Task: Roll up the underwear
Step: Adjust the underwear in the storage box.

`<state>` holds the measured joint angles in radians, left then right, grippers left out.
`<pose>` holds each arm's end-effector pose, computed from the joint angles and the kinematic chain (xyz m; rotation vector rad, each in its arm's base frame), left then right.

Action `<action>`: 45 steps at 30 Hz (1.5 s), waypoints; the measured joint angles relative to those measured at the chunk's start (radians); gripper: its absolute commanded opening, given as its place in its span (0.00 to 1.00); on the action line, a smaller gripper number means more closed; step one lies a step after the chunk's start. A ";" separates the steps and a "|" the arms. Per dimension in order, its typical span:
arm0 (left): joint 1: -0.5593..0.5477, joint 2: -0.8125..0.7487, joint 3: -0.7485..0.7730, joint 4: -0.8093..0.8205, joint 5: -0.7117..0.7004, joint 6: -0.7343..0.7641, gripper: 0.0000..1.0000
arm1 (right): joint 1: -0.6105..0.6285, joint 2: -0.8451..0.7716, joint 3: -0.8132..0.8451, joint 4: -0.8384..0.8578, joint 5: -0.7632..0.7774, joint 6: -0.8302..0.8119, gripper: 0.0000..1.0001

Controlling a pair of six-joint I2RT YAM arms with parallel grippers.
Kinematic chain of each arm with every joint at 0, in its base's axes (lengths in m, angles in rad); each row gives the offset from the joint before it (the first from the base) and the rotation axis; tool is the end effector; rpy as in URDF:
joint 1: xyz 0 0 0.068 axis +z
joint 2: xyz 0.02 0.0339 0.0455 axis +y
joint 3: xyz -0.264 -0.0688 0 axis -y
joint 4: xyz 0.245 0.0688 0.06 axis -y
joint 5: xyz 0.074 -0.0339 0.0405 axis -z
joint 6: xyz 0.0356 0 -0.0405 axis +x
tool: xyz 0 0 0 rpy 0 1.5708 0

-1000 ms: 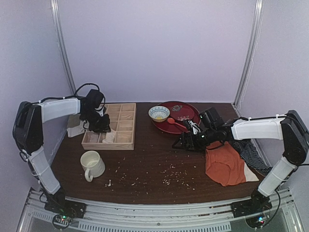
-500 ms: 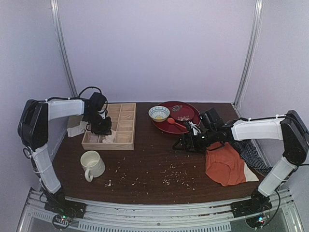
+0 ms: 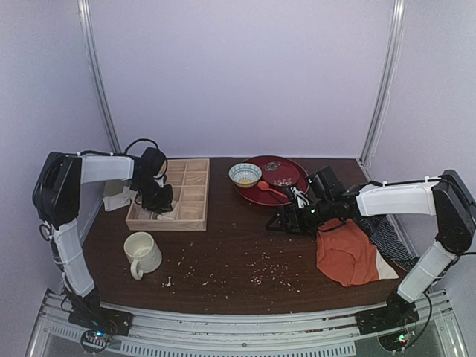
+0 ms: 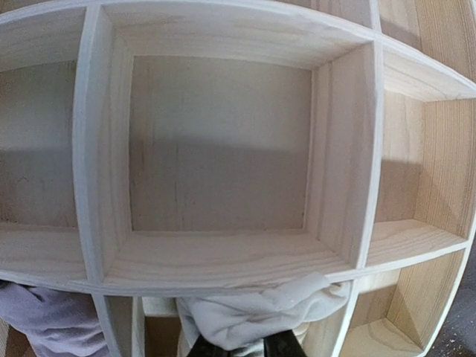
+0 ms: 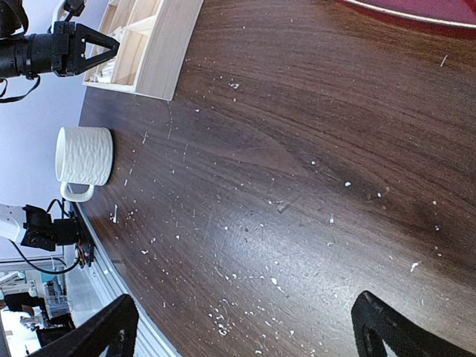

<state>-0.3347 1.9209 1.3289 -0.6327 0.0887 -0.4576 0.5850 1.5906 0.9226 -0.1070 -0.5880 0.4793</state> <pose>0.3621 -0.1293 0.1716 -0.1524 2.8362 -0.3079 0.2632 0.1980 0.2003 -0.4476 2.4676 1.1796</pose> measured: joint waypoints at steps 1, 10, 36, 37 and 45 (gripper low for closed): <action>0.000 0.000 0.000 0.000 0.000 0.000 0.22 | 0.000 0.000 0.000 0.000 0.000 0.000 1.00; 0.000 -0.028 0.000 -0.014 -0.008 -0.005 0.32 | 0.000 0.000 0.000 0.000 0.000 0.000 1.00; -0.014 -0.088 -0.090 -0.045 0.017 -0.085 0.28 | 0.000 -0.023 -0.017 0.014 0.000 0.016 1.00; -0.013 -0.084 -0.089 -0.043 0.017 -0.085 0.28 | 0.000 -0.027 -0.018 0.014 0.000 0.016 1.00; -0.013 -0.101 -0.097 -0.039 0.015 -0.085 0.36 | 0.000 -0.044 -0.033 0.012 0.003 0.018 1.00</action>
<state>-0.3481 1.8202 1.2324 -0.6720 0.1036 -0.5430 0.5850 1.5467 0.8898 -0.0952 -0.5846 0.4976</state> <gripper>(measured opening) 0.305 0.999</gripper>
